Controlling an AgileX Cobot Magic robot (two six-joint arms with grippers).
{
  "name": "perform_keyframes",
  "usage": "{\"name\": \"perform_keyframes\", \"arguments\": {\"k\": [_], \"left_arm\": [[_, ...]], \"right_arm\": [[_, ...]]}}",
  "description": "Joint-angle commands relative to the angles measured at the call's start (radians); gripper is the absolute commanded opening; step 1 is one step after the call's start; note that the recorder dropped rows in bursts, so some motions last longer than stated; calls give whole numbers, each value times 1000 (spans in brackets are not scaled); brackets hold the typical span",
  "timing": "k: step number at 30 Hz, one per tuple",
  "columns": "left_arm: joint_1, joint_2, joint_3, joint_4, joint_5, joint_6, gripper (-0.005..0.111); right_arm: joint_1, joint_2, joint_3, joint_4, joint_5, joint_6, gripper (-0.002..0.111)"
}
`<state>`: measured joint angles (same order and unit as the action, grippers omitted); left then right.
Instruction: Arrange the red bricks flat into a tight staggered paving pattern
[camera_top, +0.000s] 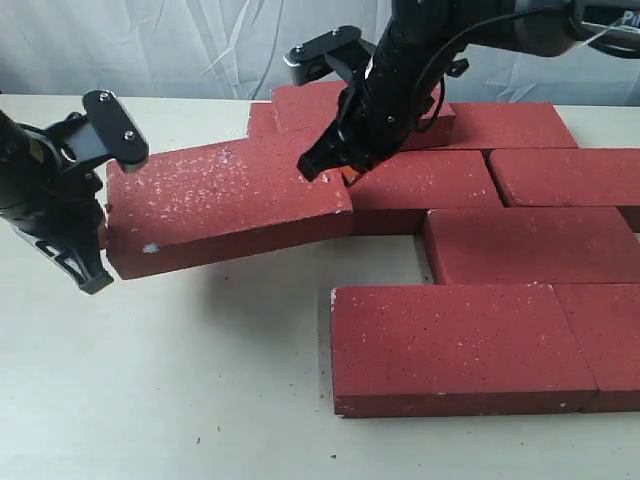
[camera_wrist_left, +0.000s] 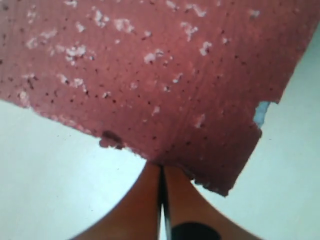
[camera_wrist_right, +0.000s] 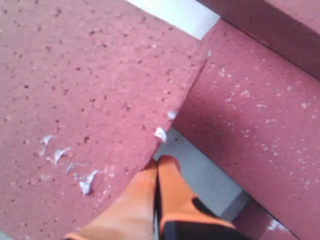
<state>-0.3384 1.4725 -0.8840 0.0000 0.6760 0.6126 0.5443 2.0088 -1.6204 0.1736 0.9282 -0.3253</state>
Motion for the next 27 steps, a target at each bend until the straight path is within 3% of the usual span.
{"name": "perform_keyframes", "arguments": {"k": [1, 11, 18, 27], "left_arm": [[40, -12, 11, -114, -184, -4, 0], [126, 33, 78, -120, -296, -4, 0], [128, 87, 78, -121, -235, -4, 0], [128, 32, 78, -114, -195, -4, 0]], "right_arm": [[75, 62, -2, 218, -2, 15, -1], [76, 158, -2, 244, -79, 12, -1], [79, 165, -2, 264, -64, -7, -1], [96, 161, -2, 234, -19, -67, -1]]}}
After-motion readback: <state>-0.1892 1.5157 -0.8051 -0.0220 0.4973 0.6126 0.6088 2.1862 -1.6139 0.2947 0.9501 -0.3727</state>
